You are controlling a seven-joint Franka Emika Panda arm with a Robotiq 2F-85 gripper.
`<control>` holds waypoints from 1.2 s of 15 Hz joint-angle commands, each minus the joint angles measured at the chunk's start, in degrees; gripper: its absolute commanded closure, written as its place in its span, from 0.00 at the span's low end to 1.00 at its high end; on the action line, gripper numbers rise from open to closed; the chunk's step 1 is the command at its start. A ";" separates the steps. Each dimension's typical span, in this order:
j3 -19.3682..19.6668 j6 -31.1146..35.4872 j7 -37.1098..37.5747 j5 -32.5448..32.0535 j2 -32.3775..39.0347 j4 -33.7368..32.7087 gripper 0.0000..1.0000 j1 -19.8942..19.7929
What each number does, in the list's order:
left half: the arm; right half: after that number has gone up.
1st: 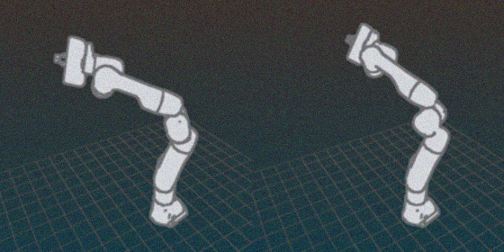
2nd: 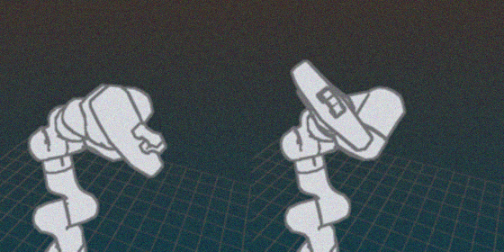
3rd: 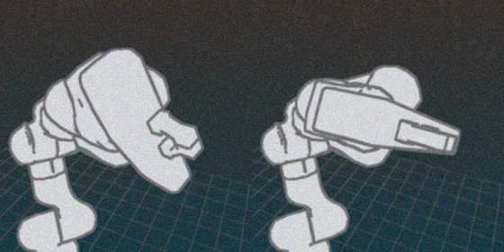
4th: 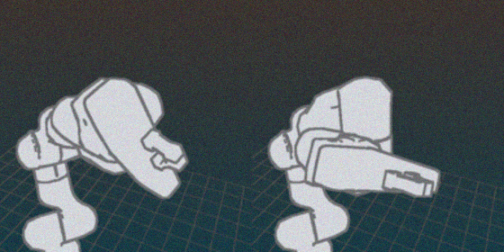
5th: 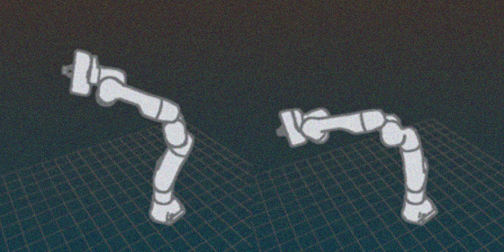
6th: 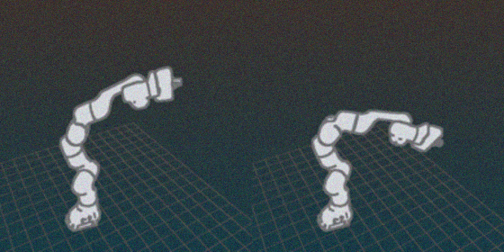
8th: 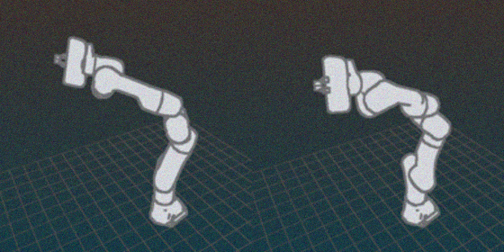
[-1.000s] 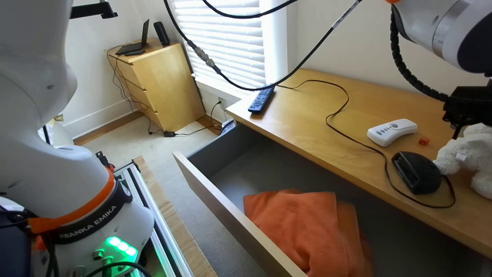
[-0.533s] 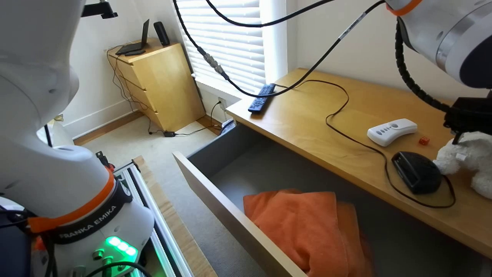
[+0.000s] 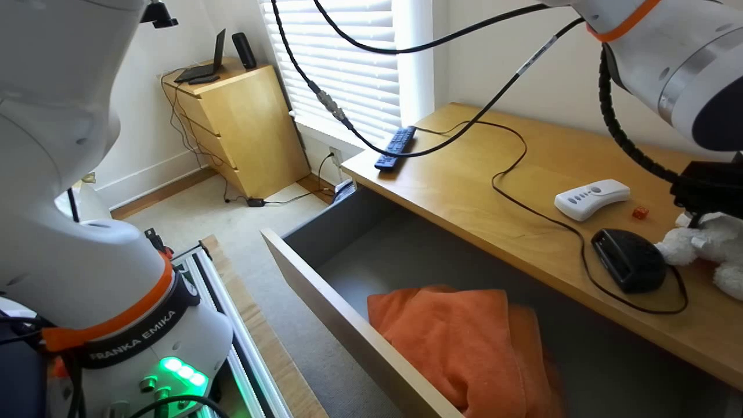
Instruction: Move the plush bear toy to the left corner
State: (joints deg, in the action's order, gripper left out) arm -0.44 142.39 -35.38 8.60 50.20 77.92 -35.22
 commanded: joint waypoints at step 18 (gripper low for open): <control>-15.42 -6.04 -28.24 7.40 -13.04 4.42 0.96 -0.41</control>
State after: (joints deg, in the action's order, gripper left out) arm -14.62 140.98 -55.42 12.14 40.34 78.45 -34.90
